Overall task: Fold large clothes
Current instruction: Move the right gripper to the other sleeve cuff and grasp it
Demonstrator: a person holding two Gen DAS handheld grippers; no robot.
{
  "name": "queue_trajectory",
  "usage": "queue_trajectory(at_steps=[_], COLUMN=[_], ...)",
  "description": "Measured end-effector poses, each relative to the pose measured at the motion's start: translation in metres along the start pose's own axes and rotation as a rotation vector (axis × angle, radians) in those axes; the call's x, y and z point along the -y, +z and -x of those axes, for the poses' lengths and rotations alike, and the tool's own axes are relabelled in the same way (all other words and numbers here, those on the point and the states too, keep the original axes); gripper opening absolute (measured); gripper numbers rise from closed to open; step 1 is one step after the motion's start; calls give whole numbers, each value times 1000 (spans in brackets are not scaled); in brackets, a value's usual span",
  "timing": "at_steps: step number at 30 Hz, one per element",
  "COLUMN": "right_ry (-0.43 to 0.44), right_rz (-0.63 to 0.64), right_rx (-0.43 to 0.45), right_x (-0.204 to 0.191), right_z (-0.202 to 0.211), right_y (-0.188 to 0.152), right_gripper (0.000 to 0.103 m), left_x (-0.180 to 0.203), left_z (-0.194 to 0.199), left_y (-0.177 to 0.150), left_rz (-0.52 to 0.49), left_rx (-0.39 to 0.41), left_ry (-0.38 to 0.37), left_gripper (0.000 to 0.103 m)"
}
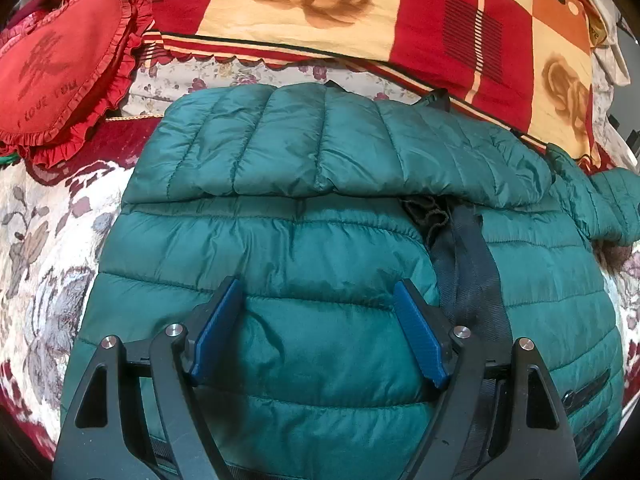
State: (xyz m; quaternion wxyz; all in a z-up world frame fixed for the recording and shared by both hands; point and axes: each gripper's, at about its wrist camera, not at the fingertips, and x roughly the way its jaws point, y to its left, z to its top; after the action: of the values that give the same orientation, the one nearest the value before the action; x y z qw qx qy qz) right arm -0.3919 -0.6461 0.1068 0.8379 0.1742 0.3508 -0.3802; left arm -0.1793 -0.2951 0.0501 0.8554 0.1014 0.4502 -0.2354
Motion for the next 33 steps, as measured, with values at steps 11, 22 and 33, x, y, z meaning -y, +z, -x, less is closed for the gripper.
queue_trajectory(at_steps=[11,22,33], right_ry=[-186,-143,-68], right_rz=[-287,-540,-417], right_rx=[64,93,135], right_x=[122,186,162], right_z=[-16,-37,-31], right_y=[40,62,69], right_gripper=[89,89,15], left_x=[0,0,2], left_z=[-1,-3,-4], left_y=[0,-1,-4], left_rz=[0,-4,-20], left_rx=[0,4,11], left_ry=[-4,-9,-5], left_gripper=[79,80,83])
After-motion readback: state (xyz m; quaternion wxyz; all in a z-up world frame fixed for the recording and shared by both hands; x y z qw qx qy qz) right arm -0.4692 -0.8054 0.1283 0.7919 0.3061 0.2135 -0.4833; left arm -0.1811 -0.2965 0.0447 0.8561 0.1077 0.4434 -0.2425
